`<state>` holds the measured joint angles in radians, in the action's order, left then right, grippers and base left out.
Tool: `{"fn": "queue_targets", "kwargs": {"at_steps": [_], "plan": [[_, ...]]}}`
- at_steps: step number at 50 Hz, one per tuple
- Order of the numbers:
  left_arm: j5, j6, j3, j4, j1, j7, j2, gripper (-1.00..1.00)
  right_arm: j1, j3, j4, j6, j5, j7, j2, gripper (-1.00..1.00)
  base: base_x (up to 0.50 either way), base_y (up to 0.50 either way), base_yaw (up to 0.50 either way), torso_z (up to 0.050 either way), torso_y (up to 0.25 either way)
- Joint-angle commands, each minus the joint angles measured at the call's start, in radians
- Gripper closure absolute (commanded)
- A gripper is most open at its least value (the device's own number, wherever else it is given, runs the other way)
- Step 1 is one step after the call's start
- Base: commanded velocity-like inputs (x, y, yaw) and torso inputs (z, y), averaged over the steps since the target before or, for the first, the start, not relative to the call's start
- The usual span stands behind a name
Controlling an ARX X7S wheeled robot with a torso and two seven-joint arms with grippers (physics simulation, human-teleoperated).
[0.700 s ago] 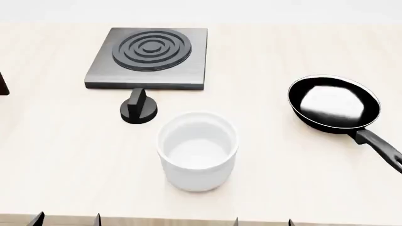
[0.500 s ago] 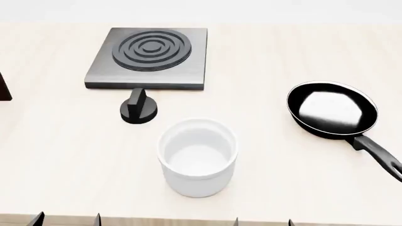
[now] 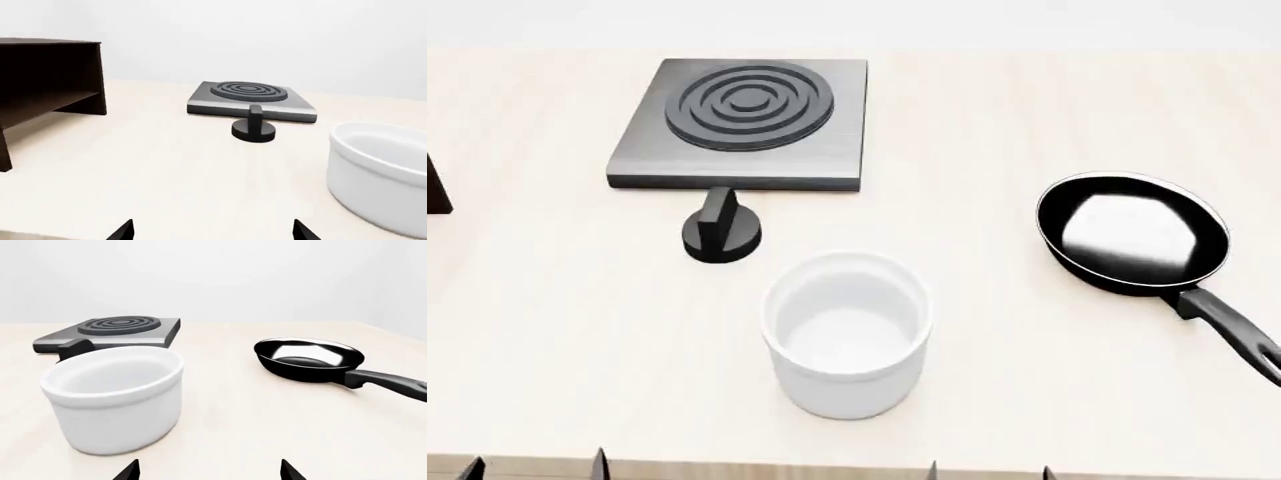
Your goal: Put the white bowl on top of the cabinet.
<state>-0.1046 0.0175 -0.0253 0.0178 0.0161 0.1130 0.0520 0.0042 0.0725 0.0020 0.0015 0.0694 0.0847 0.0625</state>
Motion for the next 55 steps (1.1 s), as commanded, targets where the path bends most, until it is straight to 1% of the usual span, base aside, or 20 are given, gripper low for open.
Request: {"fn": "queue_targets", "kwargs": {"at_steps": [1,2,4,8,9,10,11,13,14,21,22,23,32,36,38,40,46,48,50,55], "plan": [[-0.029,0.025,0.058,0.048,0.038,0.111,0.003,-1.00,0.004,0.013,0.002,-0.001,0.025,0.019,0.014,-1.00,0.00,0.00,0.00,0.000,0.000],[-0.019,0.023,0.066,0.054,0.041,0.132,0.004,-1.00,0.003,0.014,0.001,-0.001,0.027,0.021,0.015,-1.00,0.00,0.00,0.00,0.000,0.000],[-0.049,0.032,0.110,0.092,0.062,0.170,-0.001,-1.00,0.003,0.017,-0.001,0.000,0.028,0.025,0.017,-1.00,0.00,0.00,0.00,0.000,0.000],[-0.044,0.041,0.147,0.107,0.076,0.247,-0.011,-1.00,0.008,0.019,0.004,0.001,0.035,0.031,0.020,-1.00,0.00,0.00,0.00,0.000,0.000],[-0.047,0.058,0.181,0.110,0.083,0.298,-0.026,-1.00,0.007,0.022,0.004,-0.001,0.034,0.033,0.021,-1.00,0.00,0.00,0.00,0.000,0.000],[-0.050,0.059,0.178,0.110,0.084,0.303,-0.022,-1.00,0.007,0.023,0.004,-0.001,0.035,0.034,0.022,-1.00,0.00,0.00,0.00,0.000,0.000],[-0.050,0.073,0.204,0.112,0.093,0.353,-0.034,-1.00,0.007,0.023,0.002,-0.001,0.037,0.035,0.023,-1.00,0.00,0.00,0.00,0.000,0.000],[-0.052,0.105,0.255,0.130,0.125,0.499,-0.046,-1.00,0.006,0.024,0.000,0.001,0.041,0.038,0.025,-1.00,0.00,0.00,0.00,0.000,0.000],[-0.061,0.126,0.265,0.137,0.140,0.542,-0.044,-1.00,0.007,0.026,0.001,0.000,0.041,0.039,0.026,-1.00,0.00,0.00,0.00,0.000,0.000],[-0.041,0.159,0.277,0.166,0.184,0.690,-0.031,-1.00,0.009,0.035,0.003,-0.001,0.051,0.048,0.034,-1.00,0.00,0.00,0.00,0.000,0.000],[-0.014,0.164,0.290,0.183,0.201,0.745,-0.039,-1.00,0.009,0.037,0.003,-0.001,0.053,0.049,0.035,-1.00,0.00,0.00,0.00,0.000,0.000],[-0.013,0.169,0.294,0.194,0.213,0.771,-0.038,-1.00,0.009,0.038,0.002,0.000,0.054,0.050,0.036,-1.00,0.00,0.00,0.00,0.000,0.000],[-0.005,0.177,0.320,0.243,0.278,0.910,-0.023,-1.00,0.009,0.049,-0.002,0.002,0.067,0.057,0.045,-1.00,0.00,0.00,0.00,0.000,0.000],[-0.002,0.178,0.321,0.256,0.297,0.937,-0.012,-1.00,0.010,0.052,-0.002,0.002,0.072,0.061,0.049,-1.00,0.00,0.00,0.00,0.000,0.000],[0.010,0.173,0.333,0.271,0.316,0.960,-0.008,-1.00,0.011,0.054,-0.001,0.001,0.075,0.064,0.050,-1.00,0.00,0.00,0.00,0.000,0.000],[0.054,0.144,0.342,0.281,0.328,1.000,-0.008,-1.00,0.011,0.055,0.001,0.000,0.076,0.066,0.051,-1.00,0.00,0.00,0.00,0.000,0.000],[-0.035,0.173,0.377,0.227,0.337,1.027,-0.012,-1.00,0.014,0.054,0.004,0.001,0.084,0.079,0.053,-1.00,0.00,0.00,0.00,0.000,0.000],[-0.023,0.147,0.377,0.238,0.338,1.054,-0.012,-1.00,0.014,0.053,0.005,0.000,0.090,0.082,0.053,-1.00,0.00,0.00,0.00,0.000,0.000],[-0.006,0.099,0.393,0.253,0.339,1.114,-0.024,-1.00,0.013,0.054,0.003,-0.001,0.095,0.082,0.055,-1.00,0.00,0.00,0.00,0.000,0.000],[0.012,0.086,0.375,0.264,0.342,1.156,-0.017,-1.00,0.010,0.050,-0.002,-0.006,0.110,0.089,0.056,-1.00,0.00,0.00,0.00,0.000,0.000]]}}
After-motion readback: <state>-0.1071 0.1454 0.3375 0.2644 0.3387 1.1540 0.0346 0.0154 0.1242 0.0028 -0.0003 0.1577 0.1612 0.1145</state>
